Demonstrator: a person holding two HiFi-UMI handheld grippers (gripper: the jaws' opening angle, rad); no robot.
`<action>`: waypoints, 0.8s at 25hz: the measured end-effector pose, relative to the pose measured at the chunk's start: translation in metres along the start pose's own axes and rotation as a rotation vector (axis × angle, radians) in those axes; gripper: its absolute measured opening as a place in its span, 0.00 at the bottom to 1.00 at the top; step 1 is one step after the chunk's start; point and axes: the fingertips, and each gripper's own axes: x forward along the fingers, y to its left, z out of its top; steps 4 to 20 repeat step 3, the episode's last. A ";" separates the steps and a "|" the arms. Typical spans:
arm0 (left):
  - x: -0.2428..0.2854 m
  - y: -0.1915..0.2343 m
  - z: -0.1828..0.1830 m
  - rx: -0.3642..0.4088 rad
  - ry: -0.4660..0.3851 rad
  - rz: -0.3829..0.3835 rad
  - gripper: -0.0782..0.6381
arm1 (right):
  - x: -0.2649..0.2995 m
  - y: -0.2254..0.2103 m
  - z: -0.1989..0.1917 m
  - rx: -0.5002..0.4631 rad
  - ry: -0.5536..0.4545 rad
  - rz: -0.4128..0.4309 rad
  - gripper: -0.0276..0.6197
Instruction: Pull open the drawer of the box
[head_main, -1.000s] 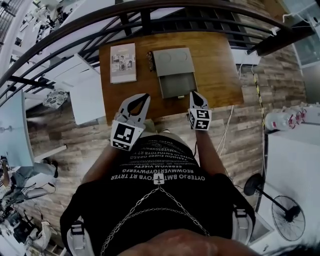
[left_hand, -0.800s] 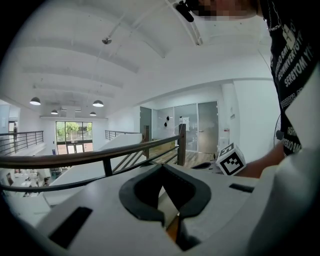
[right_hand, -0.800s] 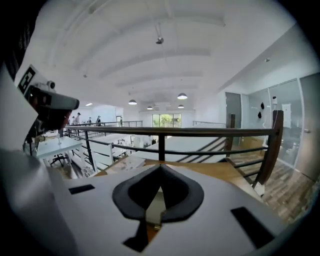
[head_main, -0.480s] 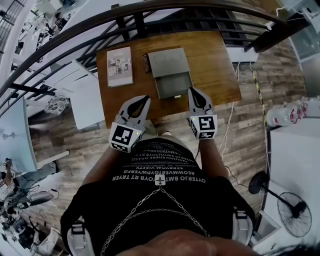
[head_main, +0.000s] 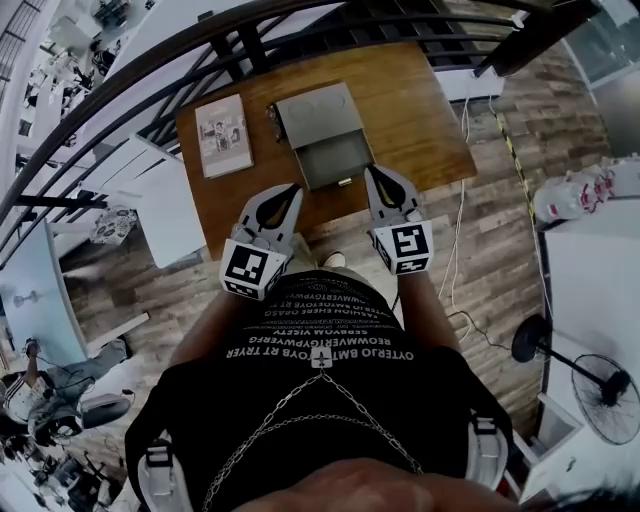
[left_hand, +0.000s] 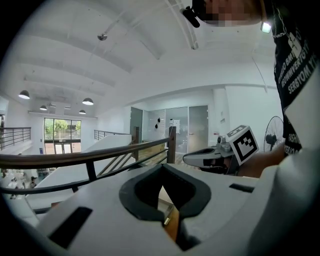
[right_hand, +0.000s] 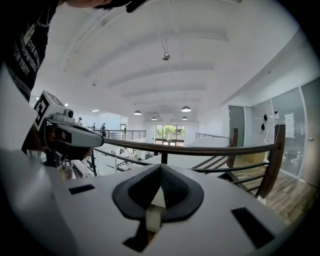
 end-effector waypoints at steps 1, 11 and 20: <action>0.003 -0.002 0.001 0.003 0.002 -0.004 0.12 | 0.000 -0.002 -0.002 0.005 0.006 0.002 0.04; 0.009 -0.004 0.001 0.010 0.006 -0.010 0.12 | 0.000 -0.005 -0.007 0.013 0.019 0.006 0.04; 0.009 -0.004 0.001 0.010 0.006 -0.010 0.12 | 0.000 -0.005 -0.007 0.013 0.019 0.006 0.04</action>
